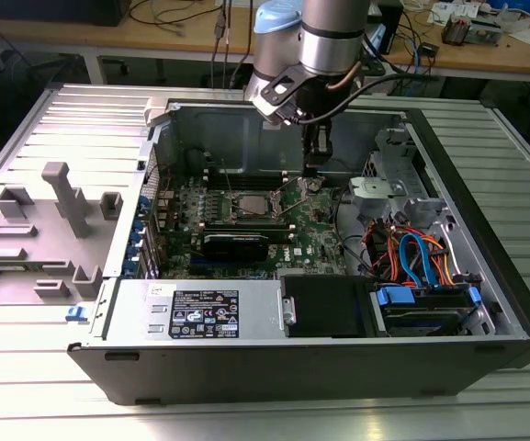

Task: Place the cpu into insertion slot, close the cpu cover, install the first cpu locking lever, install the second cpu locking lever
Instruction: 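Close the cpu cover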

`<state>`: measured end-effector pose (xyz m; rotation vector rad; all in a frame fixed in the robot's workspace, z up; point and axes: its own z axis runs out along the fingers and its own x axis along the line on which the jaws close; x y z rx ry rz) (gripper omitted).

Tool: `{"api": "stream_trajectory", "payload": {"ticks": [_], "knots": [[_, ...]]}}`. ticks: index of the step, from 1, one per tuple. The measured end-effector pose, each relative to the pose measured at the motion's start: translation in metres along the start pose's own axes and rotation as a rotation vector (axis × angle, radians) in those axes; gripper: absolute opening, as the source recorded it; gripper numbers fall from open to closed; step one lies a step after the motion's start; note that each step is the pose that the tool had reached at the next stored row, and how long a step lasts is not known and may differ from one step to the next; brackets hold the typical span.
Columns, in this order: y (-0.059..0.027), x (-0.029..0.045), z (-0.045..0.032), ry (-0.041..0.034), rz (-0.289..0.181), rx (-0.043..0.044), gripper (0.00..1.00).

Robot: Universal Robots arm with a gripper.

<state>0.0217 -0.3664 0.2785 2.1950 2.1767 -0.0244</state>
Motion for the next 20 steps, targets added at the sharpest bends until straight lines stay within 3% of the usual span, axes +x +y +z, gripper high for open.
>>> {"api": "stream_trajectory", "payload": {"ticks": [7, 10, 16, 20], "knots": [[0.0105, 0.0016, 0.0064, 0.0, -0.001, 0.0001, 0.11], [0.0131, 0.0039, 0.0131, 0.0002, -0.002, 0.0, 0.11], [0.0148, 0.0072, 0.0237, 0.0, -0.007, -0.0002, 0.11], [0.0147, 0.0075, 0.0267, 0.0001, -0.009, 0.0001, 0.11]]}}
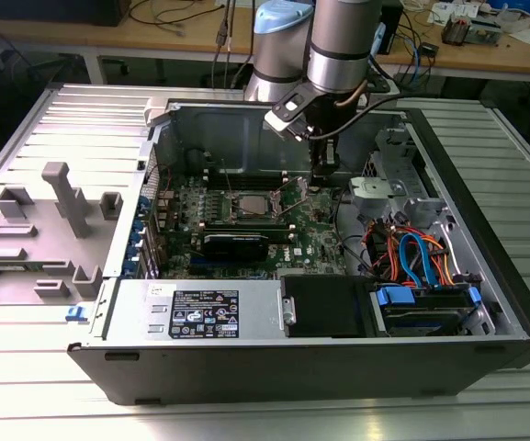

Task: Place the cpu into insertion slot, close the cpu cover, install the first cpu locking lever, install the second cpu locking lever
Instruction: 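Close the cpu cover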

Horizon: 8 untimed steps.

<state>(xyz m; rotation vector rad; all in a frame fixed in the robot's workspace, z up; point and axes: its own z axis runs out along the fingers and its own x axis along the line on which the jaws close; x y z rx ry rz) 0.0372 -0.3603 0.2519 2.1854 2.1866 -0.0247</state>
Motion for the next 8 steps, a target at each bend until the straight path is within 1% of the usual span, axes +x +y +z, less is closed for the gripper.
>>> {"api": "stream_trajectory", "payload": {"ticks": [2, 5, 8], "knots": [[-0.0001, 0.0001, 0.0026, 0.0, 0.0, 0.001, 0.11], [-0.0001, 0.0003, 0.0062, 0.0, 0.0, 0.0048, 0.11], [-0.0002, 0.0003, 0.0071, -0.0002, 0.0, 0.0056, 0.11]]}}
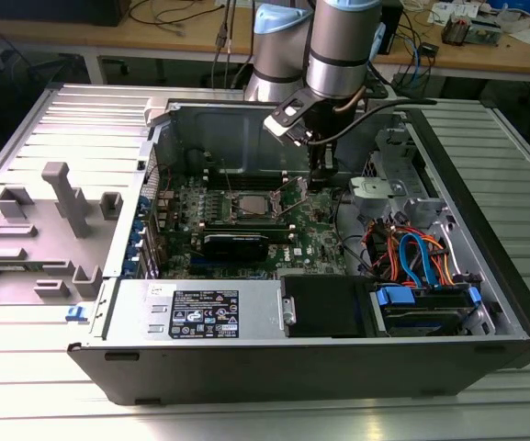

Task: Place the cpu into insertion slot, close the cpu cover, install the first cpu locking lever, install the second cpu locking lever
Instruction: 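Close the cpu cover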

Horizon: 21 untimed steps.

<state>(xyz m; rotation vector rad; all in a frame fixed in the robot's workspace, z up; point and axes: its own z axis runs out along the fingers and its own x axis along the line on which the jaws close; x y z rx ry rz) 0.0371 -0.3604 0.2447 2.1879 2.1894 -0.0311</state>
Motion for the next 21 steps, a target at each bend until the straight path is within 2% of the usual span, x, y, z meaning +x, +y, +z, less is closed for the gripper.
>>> {"api": "stream_trajectory", "payload": {"ticks": [9, 14, 18, 21], "knots": [[0.0, -0.0001, 0.0007, 0.0005, 0.0, -0.0001, 0.11], [-0.0006, -0.0039, 0.0011, 0.0003, -0.003, -0.0001, 0.11], [-0.007, -0.0055, 0.0011, 0.0003, -0.003, 0.0, 0.11], [-0.0165, -0.0061, 0.001, 0.0016, -0.003, -0.0001, 0.11]]}}
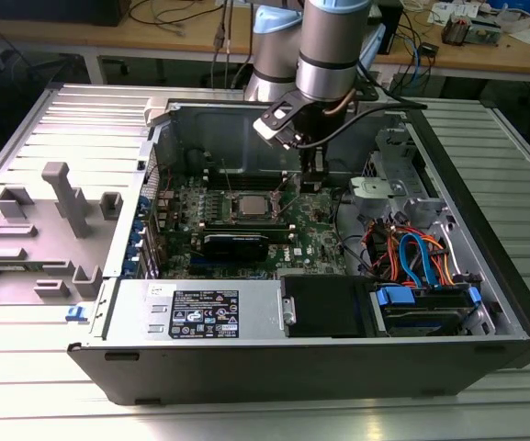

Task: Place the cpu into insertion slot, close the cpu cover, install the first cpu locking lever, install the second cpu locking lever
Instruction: 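Close the cpu cover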

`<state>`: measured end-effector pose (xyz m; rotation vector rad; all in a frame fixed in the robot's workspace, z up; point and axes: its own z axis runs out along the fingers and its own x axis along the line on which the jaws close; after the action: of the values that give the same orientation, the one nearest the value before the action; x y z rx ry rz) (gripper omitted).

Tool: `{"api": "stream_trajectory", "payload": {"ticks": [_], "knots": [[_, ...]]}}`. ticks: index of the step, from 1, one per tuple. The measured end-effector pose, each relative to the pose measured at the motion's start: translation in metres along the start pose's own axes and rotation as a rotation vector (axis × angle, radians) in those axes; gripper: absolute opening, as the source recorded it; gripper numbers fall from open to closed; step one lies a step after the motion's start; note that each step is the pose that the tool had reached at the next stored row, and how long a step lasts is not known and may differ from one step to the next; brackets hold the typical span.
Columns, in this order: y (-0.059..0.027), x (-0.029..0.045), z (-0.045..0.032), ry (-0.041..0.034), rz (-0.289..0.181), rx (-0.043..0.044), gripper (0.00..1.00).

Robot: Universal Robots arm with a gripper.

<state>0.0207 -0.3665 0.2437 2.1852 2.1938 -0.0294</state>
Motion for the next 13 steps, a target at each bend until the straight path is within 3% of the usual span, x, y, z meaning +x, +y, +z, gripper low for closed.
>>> {"api": "stream_trajectory", "payload": {"ticks": [13], "knots": [[-0.0021, -0.0001, -0.0016, 0.0008, 0.0, 0.0013, 0.11]]}}
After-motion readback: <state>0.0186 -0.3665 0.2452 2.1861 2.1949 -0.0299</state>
